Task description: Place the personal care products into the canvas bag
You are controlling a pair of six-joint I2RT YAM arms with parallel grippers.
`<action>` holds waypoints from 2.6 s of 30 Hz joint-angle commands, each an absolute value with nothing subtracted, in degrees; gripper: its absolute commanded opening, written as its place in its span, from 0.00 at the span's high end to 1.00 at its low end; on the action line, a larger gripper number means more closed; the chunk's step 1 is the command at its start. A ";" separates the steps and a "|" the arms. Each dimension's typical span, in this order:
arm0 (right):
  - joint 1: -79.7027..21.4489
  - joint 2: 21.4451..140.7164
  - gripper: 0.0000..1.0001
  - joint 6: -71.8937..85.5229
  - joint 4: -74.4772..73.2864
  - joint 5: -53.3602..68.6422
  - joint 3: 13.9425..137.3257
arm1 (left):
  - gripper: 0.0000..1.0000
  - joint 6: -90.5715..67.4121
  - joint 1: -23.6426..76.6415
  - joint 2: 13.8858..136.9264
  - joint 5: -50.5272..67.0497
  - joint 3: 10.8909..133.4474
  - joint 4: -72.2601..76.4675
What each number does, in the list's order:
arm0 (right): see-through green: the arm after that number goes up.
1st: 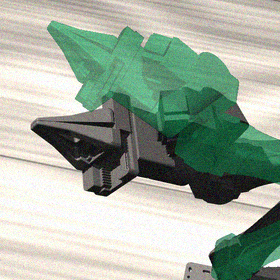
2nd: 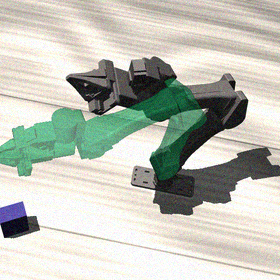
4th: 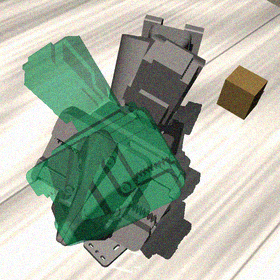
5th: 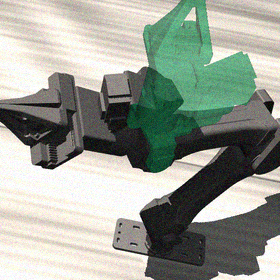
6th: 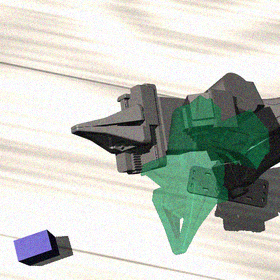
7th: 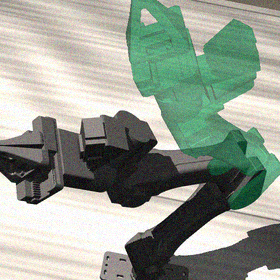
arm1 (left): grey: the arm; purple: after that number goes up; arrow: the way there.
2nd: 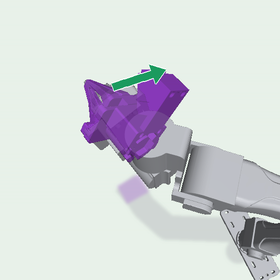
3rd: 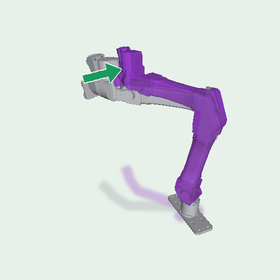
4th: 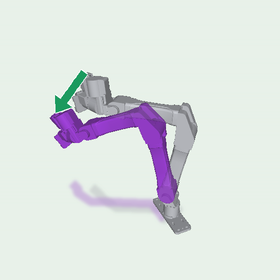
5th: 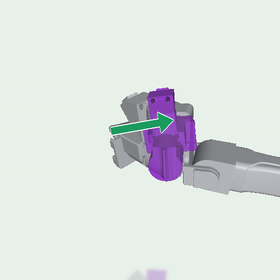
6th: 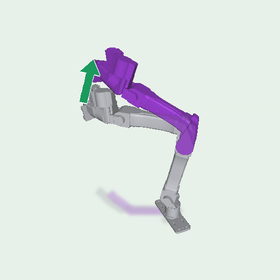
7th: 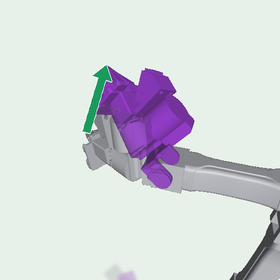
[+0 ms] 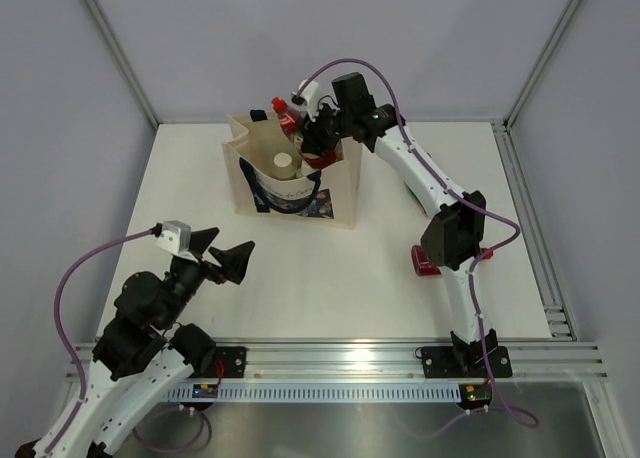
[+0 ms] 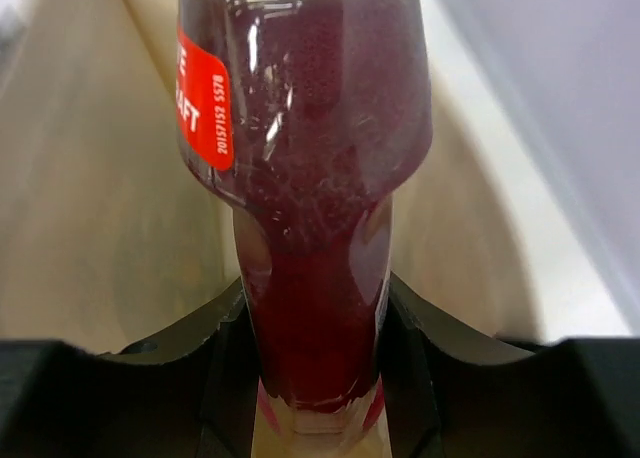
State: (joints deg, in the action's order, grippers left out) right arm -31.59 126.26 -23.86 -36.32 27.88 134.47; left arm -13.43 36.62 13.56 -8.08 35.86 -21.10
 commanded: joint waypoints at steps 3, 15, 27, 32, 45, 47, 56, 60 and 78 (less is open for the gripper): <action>-33.49 121.03 1.00 -37.86 -43.74 20.66 132.19 | 0.01 -17.57 36.39 8.18 -10.90 33.67 -24.43; -37.87 127.52 0.77 -45.33 -54.11 10.47 136.22 | 0.01 -21.27 36.39 9.49 -5.55 30.41 -22.85; -38.85 126.04 0.12 -38.34 -54.93 11.25 137.54 | 0.01 -21.97 36.39 9.05 -2.20 27.95 -20.66; -37.10 122.18 0.02 -29.90 -53.53 15.44 143.26 | 0.01 -21.45 36.39 10.55 -0.71 28.48 -19.87; -13.66 94.77 0.01 -9.06 -38.60 36.91 114.81 | 0.01 -22.14 36.39 14.40 2.02 26.11 -15.03; -9.43 93.69 0.01 -4.06 -34.65 36.57 106.64 | 0.01 -23.29 36.39 15.29 2.63 25.93 -13.89; 3.60 108.79 0.01 5.45 -30.14 22.45 98.96 | 0.01 -27.33 36.39 19.16 3.78 22.94 -8.88; 3.69 120.12 0.00 2.20 -34.28 17.15 105.90 | 0.01 -27.60 36.39 19.16 3.95 22.06 -7.74; 3.69 133.33 0.00 2.20 -43.77 22.50 114.60 | 0.01 -29.09 36.47 20.65 6.68 19.34 -2.46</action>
State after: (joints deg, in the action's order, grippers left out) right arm 4.14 131.63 2.20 -39.90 19.99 111.22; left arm -28.16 36.62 20.16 4.67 19.77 -7.57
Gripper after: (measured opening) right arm 0.993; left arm 0.984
